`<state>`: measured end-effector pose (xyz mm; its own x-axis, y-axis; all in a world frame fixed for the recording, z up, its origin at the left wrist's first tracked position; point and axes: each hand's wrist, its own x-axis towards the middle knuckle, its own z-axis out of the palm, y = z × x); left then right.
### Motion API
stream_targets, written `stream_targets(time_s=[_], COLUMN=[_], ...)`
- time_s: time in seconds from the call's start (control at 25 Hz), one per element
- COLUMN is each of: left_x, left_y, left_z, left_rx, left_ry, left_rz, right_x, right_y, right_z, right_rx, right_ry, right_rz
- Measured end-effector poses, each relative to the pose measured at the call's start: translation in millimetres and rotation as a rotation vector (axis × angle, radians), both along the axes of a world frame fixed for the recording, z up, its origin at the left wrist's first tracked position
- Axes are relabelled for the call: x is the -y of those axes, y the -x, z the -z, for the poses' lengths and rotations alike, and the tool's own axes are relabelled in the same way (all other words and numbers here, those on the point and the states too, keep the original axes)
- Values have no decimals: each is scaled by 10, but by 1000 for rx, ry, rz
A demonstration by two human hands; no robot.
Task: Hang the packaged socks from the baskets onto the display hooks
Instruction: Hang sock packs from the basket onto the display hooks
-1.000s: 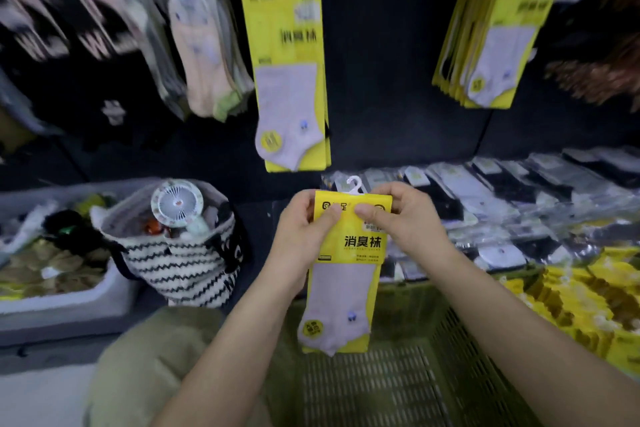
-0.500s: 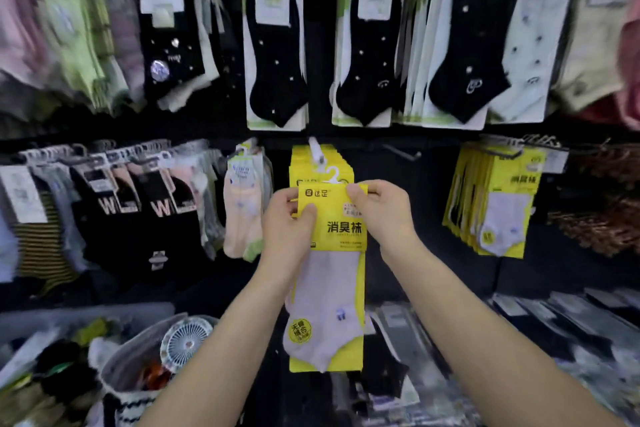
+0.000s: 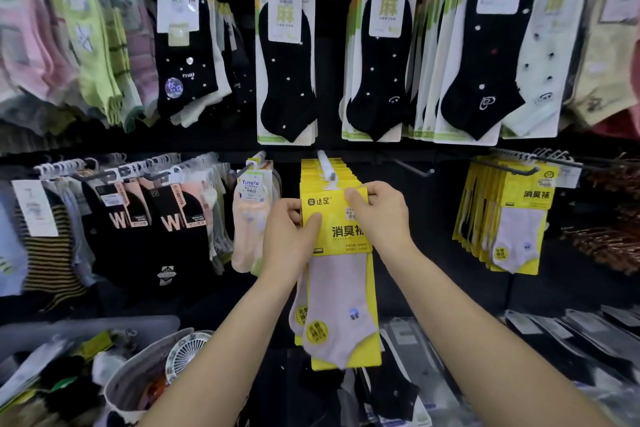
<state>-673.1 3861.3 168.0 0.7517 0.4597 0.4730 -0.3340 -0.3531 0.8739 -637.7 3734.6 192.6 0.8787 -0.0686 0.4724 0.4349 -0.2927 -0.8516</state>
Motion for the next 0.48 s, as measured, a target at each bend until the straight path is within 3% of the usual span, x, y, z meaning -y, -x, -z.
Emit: stream_targets(time_s=[0.2, 0.48], left_x=[-41, 43], left_y=[-92, -102], left_z=[91, 149], left_rx=[-45, 84], left_ry=[-44, 2], left_rz=[30, 317], right_x=[32, -122], right_y=[-19, 25], right_z=[155, 375], right_rx=[20, -46], right_ry=[110, 6], right_rz=[104, -221])
